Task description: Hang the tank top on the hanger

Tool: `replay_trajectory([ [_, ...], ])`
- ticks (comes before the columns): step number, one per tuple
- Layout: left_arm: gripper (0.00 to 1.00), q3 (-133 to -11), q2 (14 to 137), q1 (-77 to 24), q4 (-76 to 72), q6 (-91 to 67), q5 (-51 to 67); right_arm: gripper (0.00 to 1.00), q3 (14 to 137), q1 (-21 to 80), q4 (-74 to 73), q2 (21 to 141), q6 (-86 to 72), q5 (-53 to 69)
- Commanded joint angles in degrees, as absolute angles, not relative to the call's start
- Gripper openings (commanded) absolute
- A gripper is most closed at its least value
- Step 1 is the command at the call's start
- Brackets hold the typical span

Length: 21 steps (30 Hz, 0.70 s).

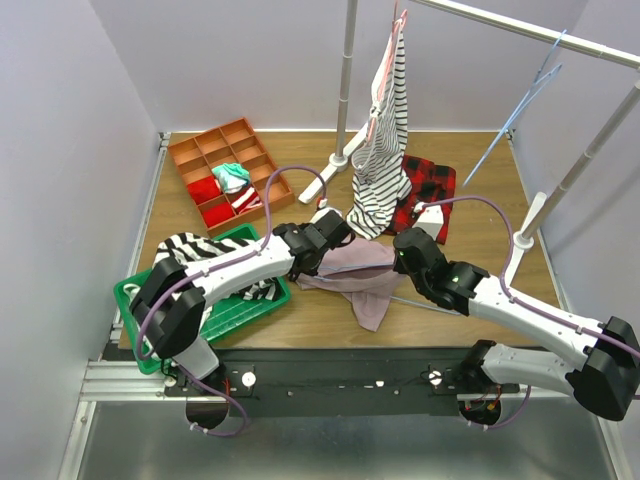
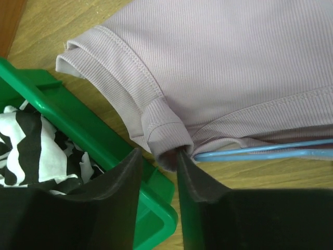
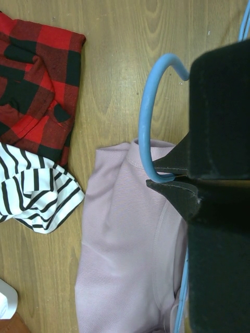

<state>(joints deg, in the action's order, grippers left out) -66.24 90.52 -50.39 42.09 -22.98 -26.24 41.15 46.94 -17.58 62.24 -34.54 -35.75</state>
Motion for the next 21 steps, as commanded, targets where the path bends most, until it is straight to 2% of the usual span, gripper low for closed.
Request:
replay_trajectory([
  [1,0.32,-68.38,92.99,-50.54,42.72,-23.29,-27.51,0.01,41.4,47.11,-18.02,61.52,-36.39,-37.0],
  [3,0.22,-67.77,92.81,-50.19,41.41,-23.99,-27.33,0.01,41.75,47.11,-18.1,61.52,-36.39,-37.0],
  [4,0.08,-67.68,92.81,-49.84,41.31,-24.6,-27.94,0.01,42.01,47.2,-18.19,61.61,-36.56,-37.44],
  [5,0.01,-67.5,92.46,-49.75,41.31,-25.39,-28.56,0.01,42.27,47.2,-18.28,61.7,-37.0,-37.7],
  [14,0.0,-60.47,84.29,-49.75,39.9,-34.44,-30.67,0.01,47.72,47.11,-20.92,62.14,-39.03,-42.98],
  [21,0.0,-55.99,77.36,-48.79,37.44,-39.1,-27.34,0.01,47.73,47.2,-20.66,62.93,-38.23,-43.33],
])
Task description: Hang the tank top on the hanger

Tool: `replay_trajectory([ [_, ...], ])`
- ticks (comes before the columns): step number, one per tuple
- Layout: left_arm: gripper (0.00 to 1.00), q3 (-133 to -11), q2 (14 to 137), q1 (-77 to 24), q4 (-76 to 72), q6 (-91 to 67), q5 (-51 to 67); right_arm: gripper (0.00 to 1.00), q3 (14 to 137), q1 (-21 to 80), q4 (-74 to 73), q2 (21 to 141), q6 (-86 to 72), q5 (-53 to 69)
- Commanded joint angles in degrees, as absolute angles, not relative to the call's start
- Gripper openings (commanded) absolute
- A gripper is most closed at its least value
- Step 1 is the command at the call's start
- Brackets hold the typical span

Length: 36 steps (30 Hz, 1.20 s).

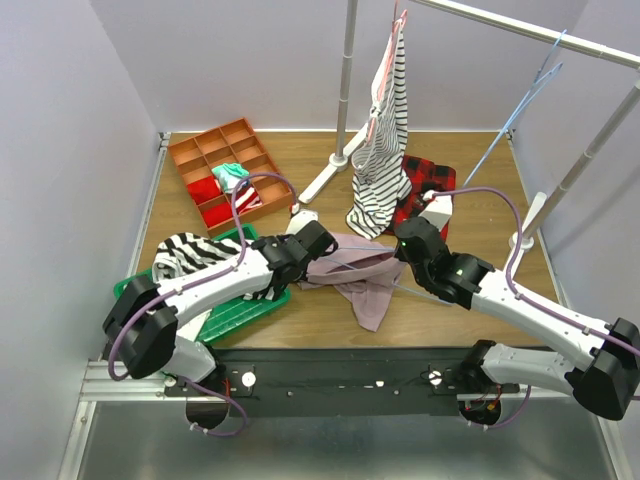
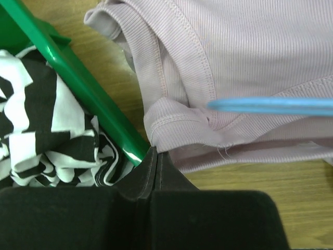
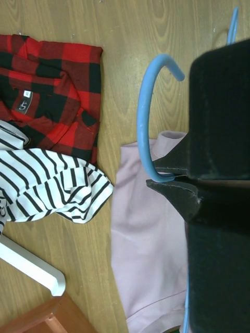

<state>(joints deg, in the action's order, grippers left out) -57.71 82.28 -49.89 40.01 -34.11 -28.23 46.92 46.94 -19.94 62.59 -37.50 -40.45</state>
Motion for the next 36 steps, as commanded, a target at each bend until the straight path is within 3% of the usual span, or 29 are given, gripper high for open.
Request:
replay_trajectory([
  [1,0.0,-55.99,76.82,-47.21,36.83,-39.37,-25.42,0.01,47.2,47.11,-20.48,62.76,-38.32,-42.81],
  [11,0.0,-58.27,75.14,-39.03,34.37,-38.94,-14.69,0.01,42.37,47.11,-19.07,60.12,-38.67,-40.17],
  [36,0.0,-64.96,80.16,-34.72,34.1,-35.51,-9.85,0.01,40.16,47.2,-18.19,58.8,-38.84,-38.49],
])
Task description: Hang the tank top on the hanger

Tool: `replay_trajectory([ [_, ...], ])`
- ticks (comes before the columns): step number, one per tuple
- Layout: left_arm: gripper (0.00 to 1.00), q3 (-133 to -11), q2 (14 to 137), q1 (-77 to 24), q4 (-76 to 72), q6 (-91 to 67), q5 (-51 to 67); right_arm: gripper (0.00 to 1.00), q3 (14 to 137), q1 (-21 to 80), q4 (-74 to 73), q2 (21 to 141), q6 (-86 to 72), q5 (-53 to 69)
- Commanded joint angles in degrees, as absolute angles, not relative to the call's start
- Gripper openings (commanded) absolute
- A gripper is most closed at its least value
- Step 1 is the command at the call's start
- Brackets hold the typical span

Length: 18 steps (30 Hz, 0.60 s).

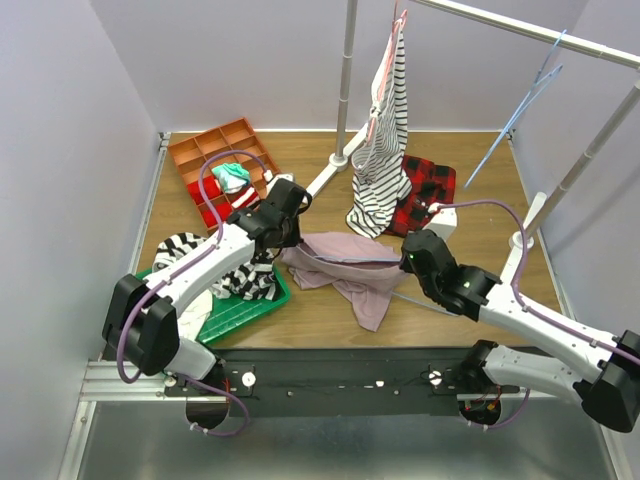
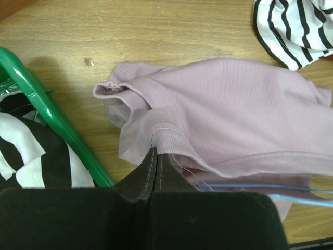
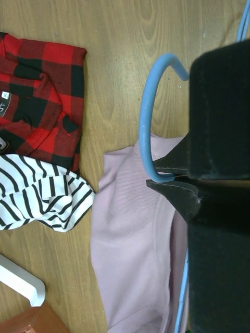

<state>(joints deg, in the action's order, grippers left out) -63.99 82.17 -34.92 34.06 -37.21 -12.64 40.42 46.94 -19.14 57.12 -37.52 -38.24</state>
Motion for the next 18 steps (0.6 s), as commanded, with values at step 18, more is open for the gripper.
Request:
replay_trajectory([
  [18,0.0,-68.2,73.39,-35.77,39.81,-33.58,-13.09,0.01,63.88,49.3,-14.68,75.58,-35.43,-40.16],
])
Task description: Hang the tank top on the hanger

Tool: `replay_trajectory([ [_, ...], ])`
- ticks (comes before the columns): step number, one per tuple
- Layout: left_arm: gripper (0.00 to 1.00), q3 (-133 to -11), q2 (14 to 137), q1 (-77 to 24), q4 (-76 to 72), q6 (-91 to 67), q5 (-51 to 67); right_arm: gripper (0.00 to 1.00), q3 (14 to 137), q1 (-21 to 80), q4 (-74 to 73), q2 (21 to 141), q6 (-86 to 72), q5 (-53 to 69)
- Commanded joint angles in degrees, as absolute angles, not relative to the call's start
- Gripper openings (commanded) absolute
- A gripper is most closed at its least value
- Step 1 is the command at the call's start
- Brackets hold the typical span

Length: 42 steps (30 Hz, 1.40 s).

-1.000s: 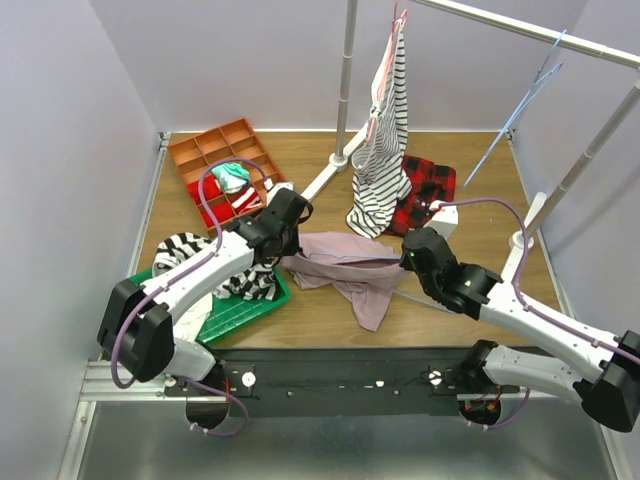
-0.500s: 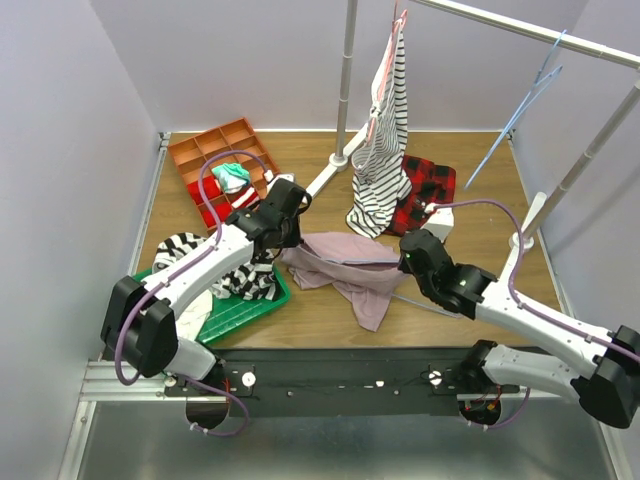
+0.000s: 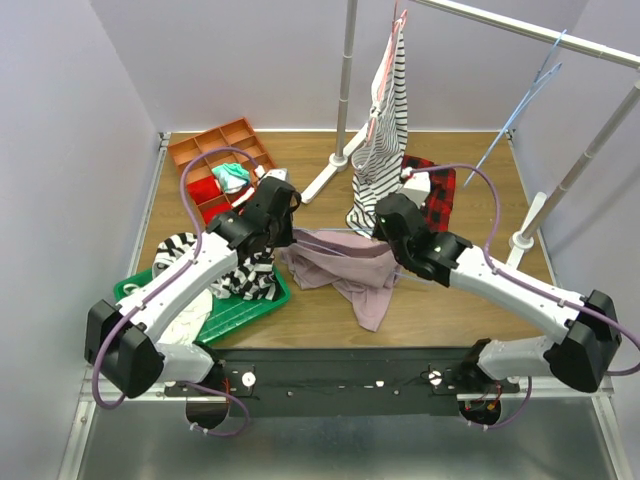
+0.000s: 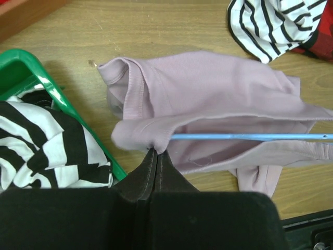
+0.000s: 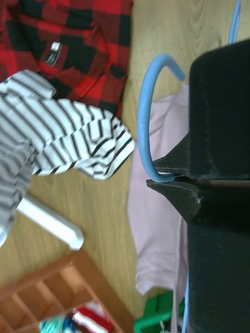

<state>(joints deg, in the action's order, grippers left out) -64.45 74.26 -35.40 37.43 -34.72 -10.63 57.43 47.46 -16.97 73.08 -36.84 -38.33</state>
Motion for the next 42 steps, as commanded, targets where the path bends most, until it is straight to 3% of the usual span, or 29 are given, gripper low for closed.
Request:
replay_trajectory([
  [1,0.0,-69.94,73.3,-35.77,40.51,-33.49,-13.62,0.01,65.03,50.26,-14.85,76.28,-35.07,-41.12],
  [13,0.01,-77.96,72.51,-35.77,43.68,-29.89,-14.25,0.01,82.17,54.4,-21.27,88.5,-29.1,-49.05],
  [17,0.24,-76.91,71.46,-35.77,42.02,-28.57,-12.14,0.01,87.42,54.58,-22.49,90.34,-26.99,-48.51],
  [21,0.31,-79.18,70.49,-35.77,42.18,-27.51,-11.78,0.01,93.68,54.84,-26.09,92.98,-23.74,-48.51],
  [22,0.39,-80.67,69.62,-35.77,42.71,-27.16,-11.69,0.01,94.47,54.93,-26.63,93.16,-22.34,-48.95],
  [23,0.55,-81.47,69.0,-35.77,42.89,-26.98,-11.78,0.01,95.27,54.93,-27.15,93.51,-21.72,-49.3],
  [26,0.7,-83.4,65.49,-35.68,42.45,-25.84,-11.95,0.01,97.9,54.93,-28.65,93.17,-17.68,-48.96],
  [33,0.69,-84.2,57.58,-35.6,37.45,-23.91,-14.94,0.01,108.35,54.84,-33.48,91.93,-7.84,-44.74],
  [42,0.69,-90.78,56.16,-35.6,27.25,-17.85,-6.95,0.01,138.75,54.93,-39.3,95.98,5.18,-39.47],
])
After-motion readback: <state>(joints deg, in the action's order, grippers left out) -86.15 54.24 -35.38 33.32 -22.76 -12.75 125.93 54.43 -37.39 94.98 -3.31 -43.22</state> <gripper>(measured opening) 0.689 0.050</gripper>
